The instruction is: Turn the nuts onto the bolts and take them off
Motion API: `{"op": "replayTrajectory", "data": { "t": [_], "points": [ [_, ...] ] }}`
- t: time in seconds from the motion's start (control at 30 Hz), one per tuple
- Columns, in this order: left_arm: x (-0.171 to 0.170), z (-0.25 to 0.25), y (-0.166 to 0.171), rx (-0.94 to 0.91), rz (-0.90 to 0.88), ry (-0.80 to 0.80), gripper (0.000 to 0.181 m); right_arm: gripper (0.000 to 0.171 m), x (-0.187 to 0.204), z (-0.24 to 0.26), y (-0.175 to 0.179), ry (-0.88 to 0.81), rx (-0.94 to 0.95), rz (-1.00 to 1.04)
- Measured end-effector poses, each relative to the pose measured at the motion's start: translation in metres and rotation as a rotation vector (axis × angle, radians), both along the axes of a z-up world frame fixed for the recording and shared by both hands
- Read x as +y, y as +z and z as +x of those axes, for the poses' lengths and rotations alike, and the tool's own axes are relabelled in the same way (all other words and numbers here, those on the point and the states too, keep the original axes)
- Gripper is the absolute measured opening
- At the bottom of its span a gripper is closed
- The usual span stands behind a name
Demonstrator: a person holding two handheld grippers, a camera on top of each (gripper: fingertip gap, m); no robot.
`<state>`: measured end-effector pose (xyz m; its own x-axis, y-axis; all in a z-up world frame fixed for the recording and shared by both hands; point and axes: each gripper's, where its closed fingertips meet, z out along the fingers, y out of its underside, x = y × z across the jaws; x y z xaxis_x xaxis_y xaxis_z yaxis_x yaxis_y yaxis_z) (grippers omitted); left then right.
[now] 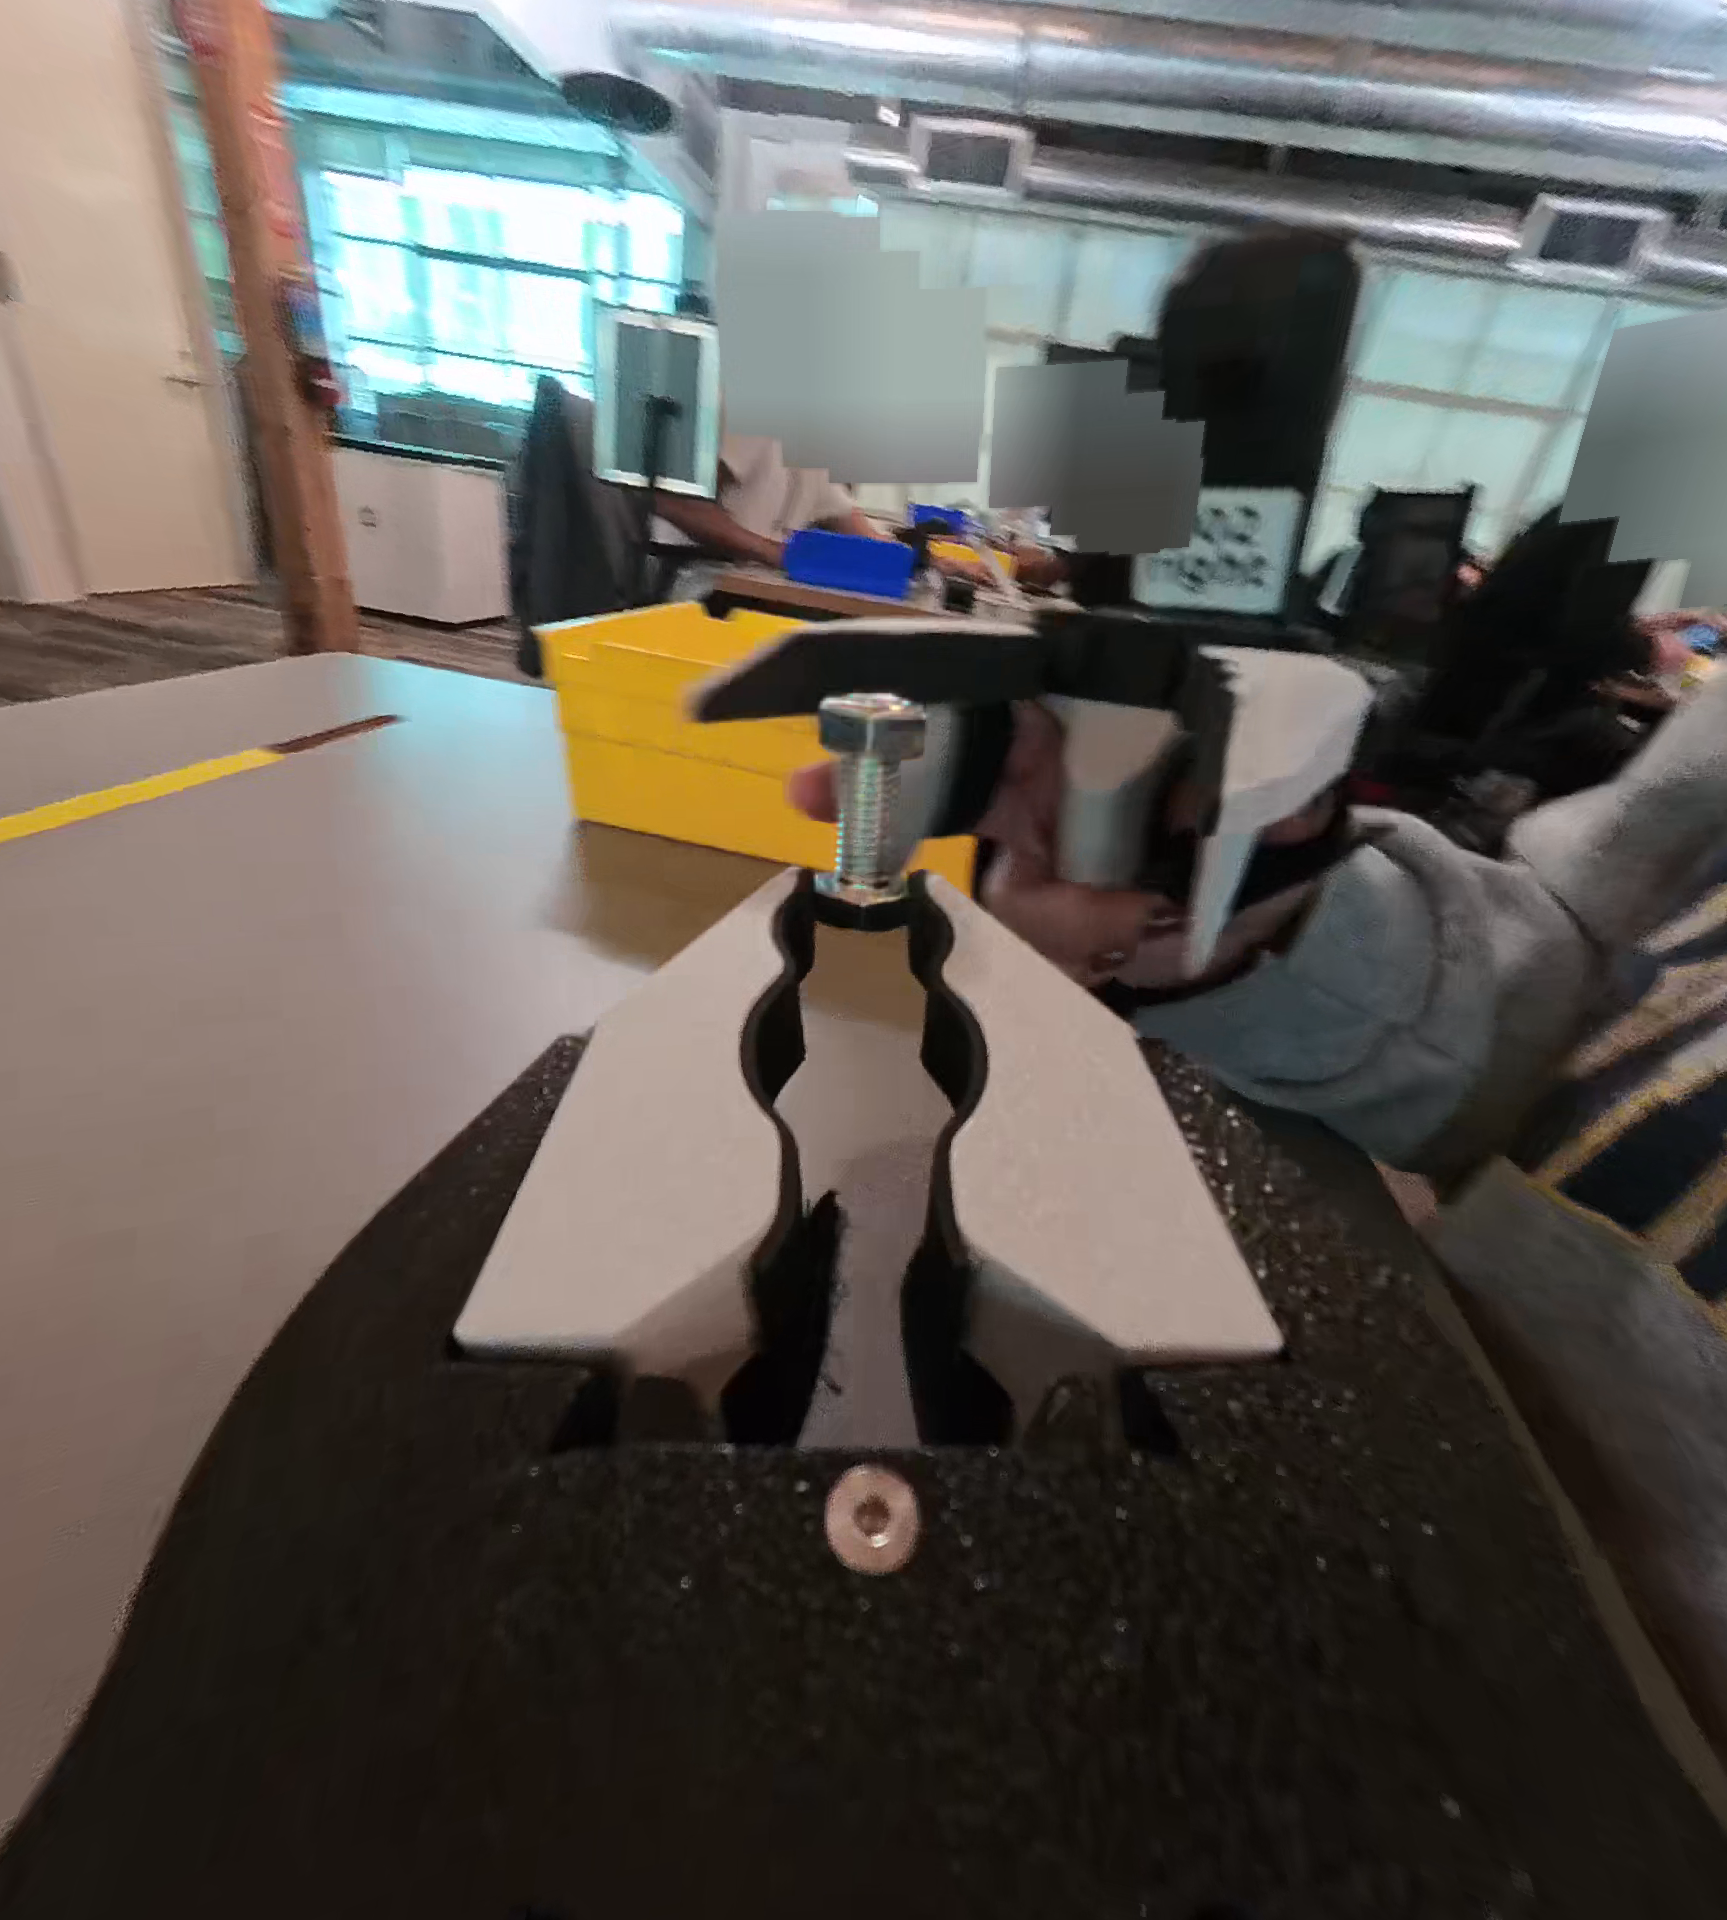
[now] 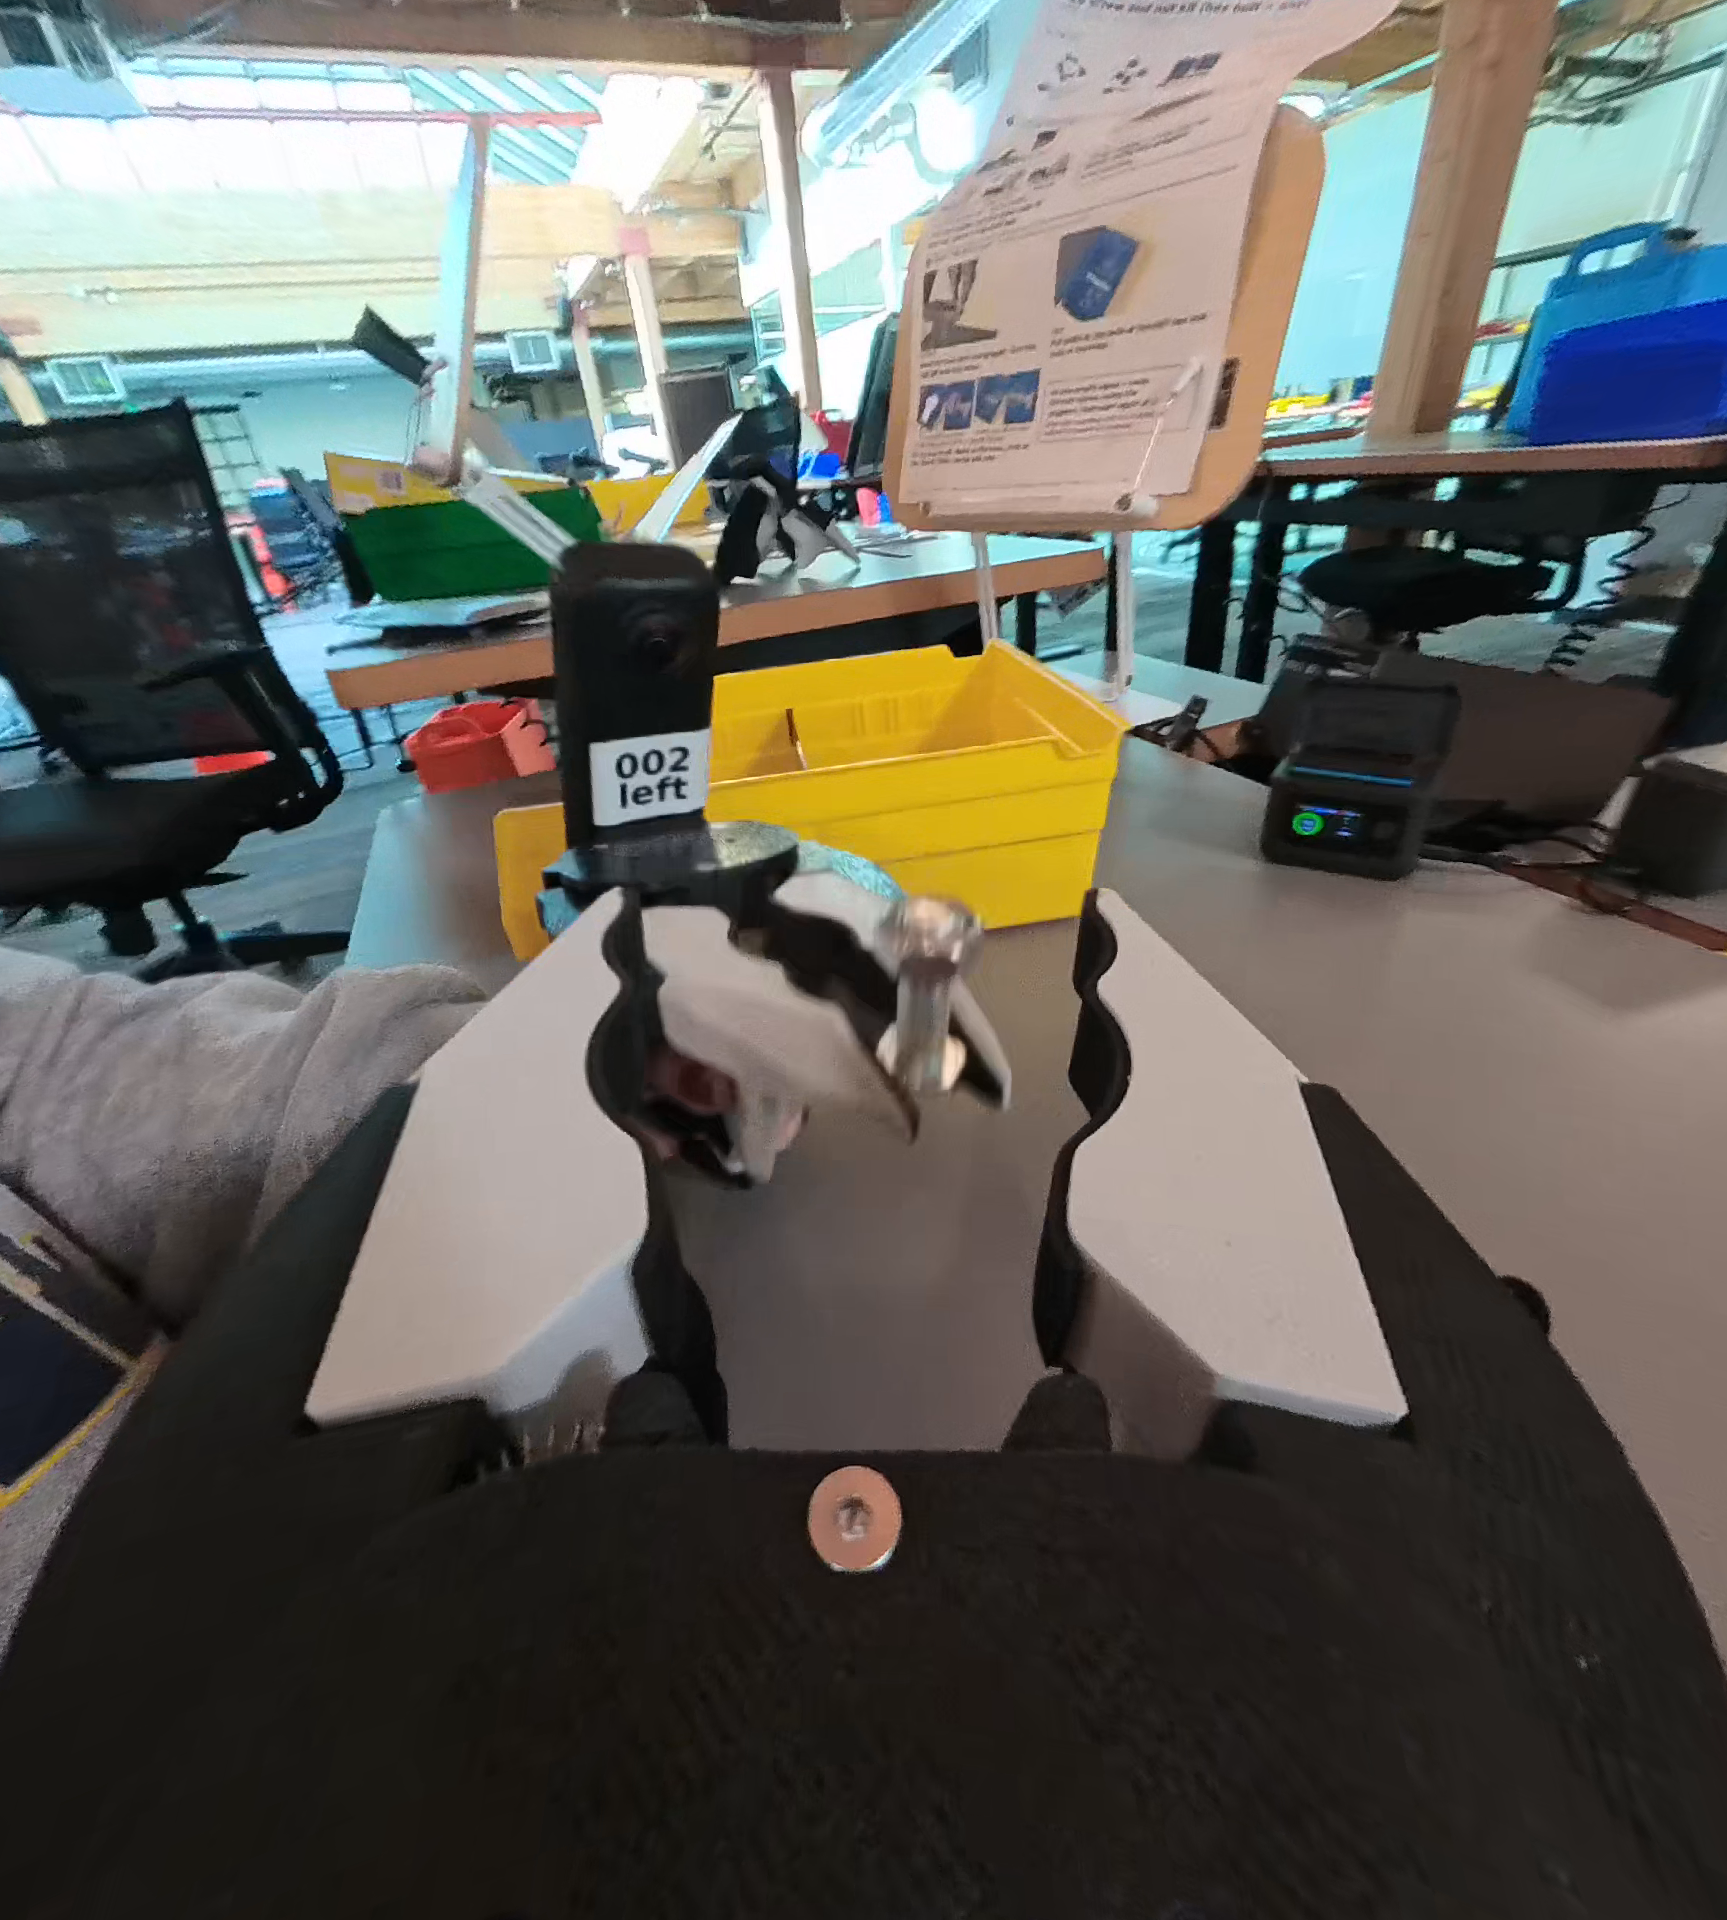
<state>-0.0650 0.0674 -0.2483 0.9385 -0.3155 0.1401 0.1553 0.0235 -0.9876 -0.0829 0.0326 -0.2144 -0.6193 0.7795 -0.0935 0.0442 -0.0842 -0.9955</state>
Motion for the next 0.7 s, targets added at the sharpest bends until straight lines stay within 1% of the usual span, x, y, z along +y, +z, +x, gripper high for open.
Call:
{"op": "replayTrajectory", "data": {
  "t": [0.07,0.1,0.13,0.17,0.23,0.3,0.37,0.43,0.47,0.5,0.53,0.57,0.6,0.63,0.7],
  "points": [
    [0.003,0.018,-0.004,0.025,-0.016,-0.075,0.016,0.083,-0.009,-0.002,-0.003,0.050,-0.023,0.013],
    [0.004,0.016,-0.004,0.026,-0.017,-0.061,0.016,0.079,-0.014,0.002,-0.006,0.088,-0.040,0.021],
    [0.003,0.006,-0.004,0.011,-0.016,-0.020,0.016,0.079,-0.017,0.008,-0.008,0.118,-0.054,0.026],
    [-0.001,-0.003,-0.001,-0.017,-0.003,0.005,0.016,0.084,-0.014,0.013,-0.009,0.123,-0.061,0.031],
    [-0.007,-0.027,0.003,-0.078,0.016,0.091,0.015,0.066,-0.010,0.026,-0.008,0.153,-0.053,0.037],
    [-0.007,-0.023,0.003,-0.064,0.011,0.063,0.015,0.074,-0.002,0.020,-0.006,0.100,-0.048,0.044],
    [-0.001,0.001,-0.003,-0.035,-0.016,-0.042,0.016,0.082,-0.003,0.011,-0.003,0.084,-0.034,0.050],
    [0.002,0.024,-0.005,-0.033,-0.025,-0.153,0.016,0.084,-0.011,0.007,-0.003,0.119,-0.034,0.045],
    [0.002,0.027,-0.004,-0.039,-0.021,-0.166,0.016,0.084,-0.016,0.008,-0.004,0.147,-0.036,0.045],
    [0.002,0.023,-0.004,-0.050,-0.020,-0.148,0.016,0.084,-0.020,0.012,-0.005,0.175,-0.037,0.042],
    [0.001,0.011,-0.003,-0.066,-0.015,-0.104,0.016,0.091,-0.020,0.018,-0.004,0.184,-0.035,0.030],
    [-0.004,-0.002,0.001,-0.097,0.007,-0.065,0.016,0.093,-0.015,0.023,-0.004,0.176,-0.034,0.035],
    [-0.009,-0.017,0.006,-0.148,0.036,-0.017,0.015,0.072,-0.012,0.034,-0.004,0.203,-0.025,0.049],
    [-0.014,-0.025,0.008,-0.188,0.052,-0.010,0.015,0.064,-0.009,0.042,-0.001,0.226,-0.016,0.037],
    [-0.014,-0.018,0.005,-0.168,0.034,-0.051,0.015,0.073,0.002,0.039,0.004,0.187,-0.011,0.010]
  ]
}}
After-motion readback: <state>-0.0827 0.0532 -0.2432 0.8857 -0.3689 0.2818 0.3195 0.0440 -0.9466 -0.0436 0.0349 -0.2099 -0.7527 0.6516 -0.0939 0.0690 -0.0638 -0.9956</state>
